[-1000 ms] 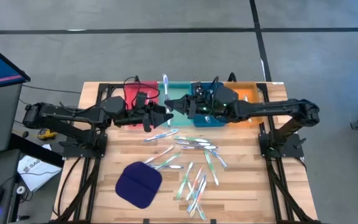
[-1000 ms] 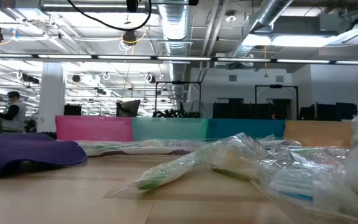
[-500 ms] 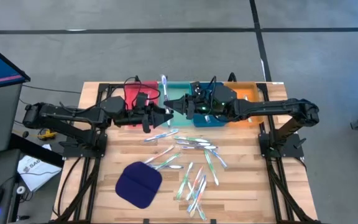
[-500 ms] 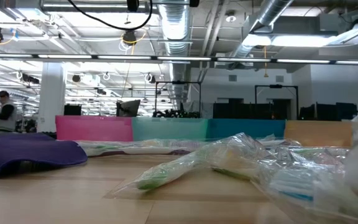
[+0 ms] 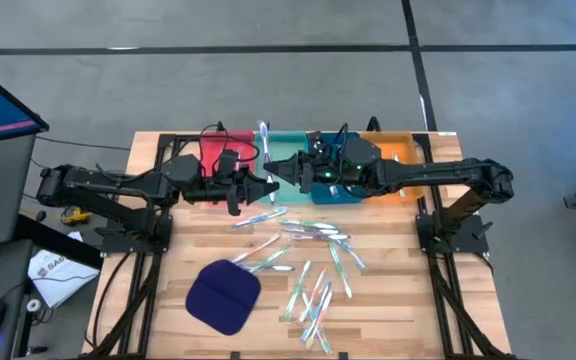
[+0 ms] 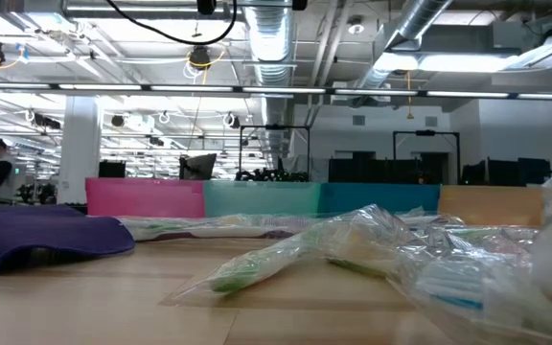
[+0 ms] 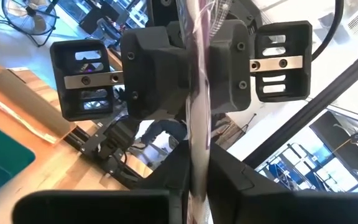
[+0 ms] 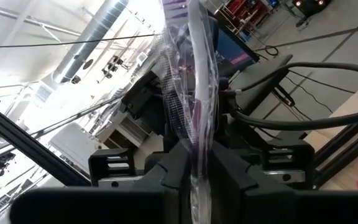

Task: Pick & Place Toothbrushes
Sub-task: Put the purple toothbrush into the green bin

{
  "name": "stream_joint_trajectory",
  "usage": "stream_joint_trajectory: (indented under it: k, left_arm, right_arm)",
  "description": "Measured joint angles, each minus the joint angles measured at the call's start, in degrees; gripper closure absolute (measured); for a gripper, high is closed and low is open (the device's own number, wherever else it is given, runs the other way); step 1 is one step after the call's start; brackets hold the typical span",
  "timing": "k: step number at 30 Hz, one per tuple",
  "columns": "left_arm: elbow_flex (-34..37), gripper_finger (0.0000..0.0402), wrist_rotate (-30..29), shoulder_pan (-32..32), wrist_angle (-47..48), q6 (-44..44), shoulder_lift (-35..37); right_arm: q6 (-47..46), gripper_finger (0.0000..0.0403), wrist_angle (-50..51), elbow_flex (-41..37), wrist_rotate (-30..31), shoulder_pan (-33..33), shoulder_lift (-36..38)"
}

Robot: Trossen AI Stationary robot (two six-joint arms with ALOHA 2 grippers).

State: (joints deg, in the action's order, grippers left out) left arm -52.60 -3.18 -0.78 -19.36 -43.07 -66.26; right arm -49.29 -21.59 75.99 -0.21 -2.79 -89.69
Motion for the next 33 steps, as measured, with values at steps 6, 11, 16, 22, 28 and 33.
stream_joint_trajectory:
  k: [6,11,16,22,28,33]
  left_arm:
    - [0.0,0.0383,0.0,0.0,-0.12,-0.52,0.0]
    - [0.0,0.038,-0.02,0.0,-0.46,-1.48,0.0]
    - [-0.02,0.0382,0.17,-0.15,-0.61,-2.69,0.31]
    - [-0.08,0.0382,0.2,-0.17,-0.4,-5.46,1.41]
    - [-0.02,0.0382,0.61,0.21,0.72,-7.2,1.82]
    - [-0.02,0.0382,1.33,2.12,5.17,-10.02,1.81]
  right_arm:
    - [0.27,0.0325,-0.36,0.02,0.0,0.02,0.0]
    - [1.15,0.0287,-1.54,0.02,0.0,0.02,0.02]
    - [1.25,0.0232,-0.67,0.06,0.0,0.02,0.85]
    - [1.52,0.017,5.01,0.07,0.19,-1.3,2.77]
    - [1.9,0.0148,10.0,-0.05,0.44,-3.37,4.7]
    - [4.83,0.0147,15.54,-0.04,-0.64,-4.73,7.03]
